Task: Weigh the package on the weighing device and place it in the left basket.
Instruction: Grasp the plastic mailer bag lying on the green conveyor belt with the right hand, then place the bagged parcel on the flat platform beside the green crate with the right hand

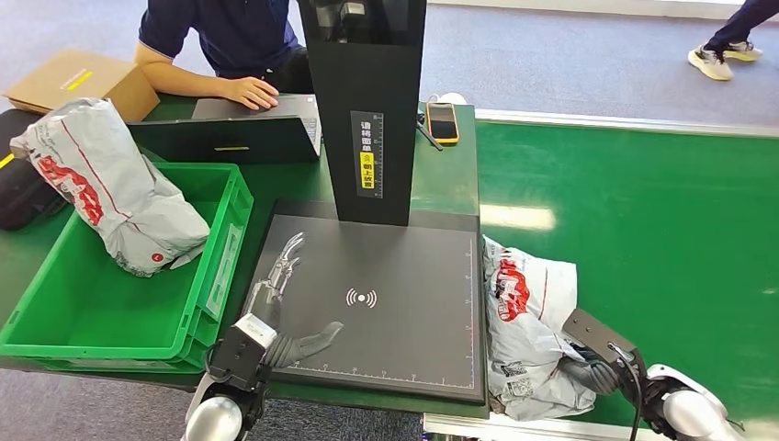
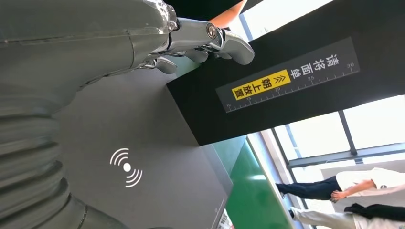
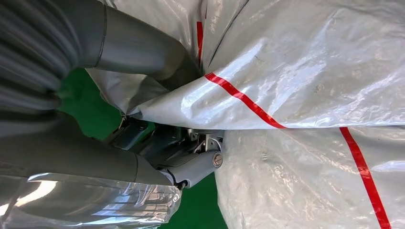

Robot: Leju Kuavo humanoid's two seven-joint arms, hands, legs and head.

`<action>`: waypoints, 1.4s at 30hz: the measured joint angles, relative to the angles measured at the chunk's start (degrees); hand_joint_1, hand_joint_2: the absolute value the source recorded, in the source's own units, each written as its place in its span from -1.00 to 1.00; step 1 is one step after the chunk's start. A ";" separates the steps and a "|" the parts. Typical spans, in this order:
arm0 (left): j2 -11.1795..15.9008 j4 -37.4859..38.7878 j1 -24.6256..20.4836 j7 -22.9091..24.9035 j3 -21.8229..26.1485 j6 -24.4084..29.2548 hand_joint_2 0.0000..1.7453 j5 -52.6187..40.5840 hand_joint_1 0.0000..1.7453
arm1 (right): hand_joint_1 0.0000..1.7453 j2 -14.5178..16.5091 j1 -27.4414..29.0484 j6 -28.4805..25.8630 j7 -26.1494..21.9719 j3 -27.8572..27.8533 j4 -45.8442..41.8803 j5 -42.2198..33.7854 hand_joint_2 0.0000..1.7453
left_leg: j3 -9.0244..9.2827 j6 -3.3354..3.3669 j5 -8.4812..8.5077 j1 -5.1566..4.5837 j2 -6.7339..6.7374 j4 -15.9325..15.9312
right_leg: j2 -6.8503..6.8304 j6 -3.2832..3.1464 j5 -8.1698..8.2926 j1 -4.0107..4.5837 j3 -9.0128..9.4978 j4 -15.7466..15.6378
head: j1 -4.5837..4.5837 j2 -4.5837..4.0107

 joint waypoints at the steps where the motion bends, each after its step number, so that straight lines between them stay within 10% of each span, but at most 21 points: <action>1: 0.06 0.00 0.01 0.00 0.00 0.07 1.00 0.02 -1.00 | 1.00 -0.11 0.36 -0.28 0.00 -0.04 -0.44 -0.02 1.00 | 0.00 0.00 0.00 0.00 0.00 0.00 | 0.00 0.00 0.00 0.00 0.00 0.00 | -0.01 0.00; 9: 0.24 -0.14 1.38 -0.34 0.01 1.93 1.00 0.09 -1.00 | 1.00 2.33 1.12 -12.03 -7.91 -5.83 -1.22 -0.76 1.00 | -0.01 0.00 0.01 0.00 0.00 -0.02 | 0.00 0.00 0.00 0.00 0.00 0.01 | -0.01 0.00; 19: 0.22 -1.97 4.62 -0.90 0.14 3.31 1.00 -2.20 -1.00 | 1.00 6.83 -0.98 -27.25 -19.37 -35.11 4.34 1.32 1.00 | -0.15 0.08 0.04 -0.16 -0.37 0.02 | -0.34 0.10 -0.06 -0.14 -0.03 0.00 | -0.01 0.00; 25: 0.18 -2.46 5.19 -1.05 0.20 3.32 1.00 -2.53 -1.00 | 1.00 7.59 -2.22 -27.67 -20.58 -47.57 7.73 0.73 1.00 | -0.13 0.12 0.00 -0.18 -0.31 -0.01 | -0.27 0.14 -0.09 -0.14 -0.04 0.00 | -0.01 0.00; 42: -0.12 -2.49 5.23 -1.22 0.43 3.14 1.00 -3.26 -1.00 | 1.00 8.54 -4.24 -30.38 -22.86 -58.52 11.92 -3.11 1.00 | -0.10 0.13 0.01 -0.18 -0.31 -0.01 | -0.29 0.14 -0.09 -0.15 -0.03 0.02 | 0.01 0.00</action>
